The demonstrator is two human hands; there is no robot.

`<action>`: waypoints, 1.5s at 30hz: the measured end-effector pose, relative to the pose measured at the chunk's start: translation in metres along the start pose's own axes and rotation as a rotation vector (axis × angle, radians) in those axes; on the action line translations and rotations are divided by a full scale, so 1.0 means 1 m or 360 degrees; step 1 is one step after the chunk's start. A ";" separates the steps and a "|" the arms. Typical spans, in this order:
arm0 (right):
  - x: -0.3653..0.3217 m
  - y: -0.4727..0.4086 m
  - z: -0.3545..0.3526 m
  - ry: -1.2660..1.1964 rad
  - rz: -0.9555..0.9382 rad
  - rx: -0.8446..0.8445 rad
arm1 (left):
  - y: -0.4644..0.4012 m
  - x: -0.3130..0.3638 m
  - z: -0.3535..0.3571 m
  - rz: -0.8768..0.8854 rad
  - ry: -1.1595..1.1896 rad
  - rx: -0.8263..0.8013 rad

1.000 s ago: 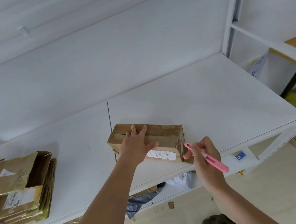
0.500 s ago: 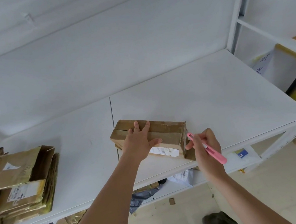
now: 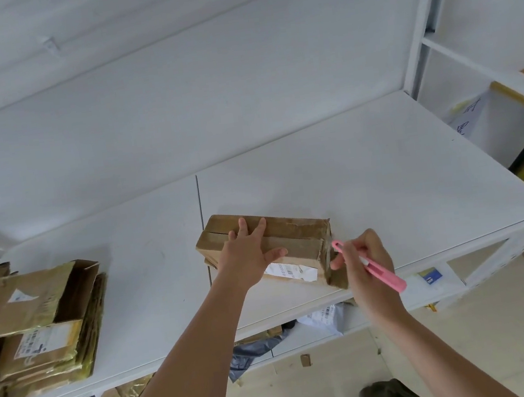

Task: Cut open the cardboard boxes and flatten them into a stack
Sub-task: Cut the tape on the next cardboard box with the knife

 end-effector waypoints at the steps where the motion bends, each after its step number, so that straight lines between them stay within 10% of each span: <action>1: 0.002 0.001 0.003 0.0053 -0.0021 -0.0057 | 0.000 0.000 0.001 0.0000 0.0002 0.0000; 40: -0.005 -0.002 -0.025 0.0314 -0.0402 -0.0322 | 0.004 0.001 -0.002 -0.0080 0.0214 0.0000; 45: 0.030 -0.071 -0.091 0.1037 -0.0445 -0.0107 | 0.001 0.000 0.000 -0.0094 0.0286 0.0018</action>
Point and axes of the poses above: each hand's wrist, its own y-axis away from the middle knuckle, its own z-axis out of the palm, x = y × z, the point moved 4 cm from there along -y, towards the middle knuckle, and after that the axes turned 1 degree about -y, right-handed, at the moved point
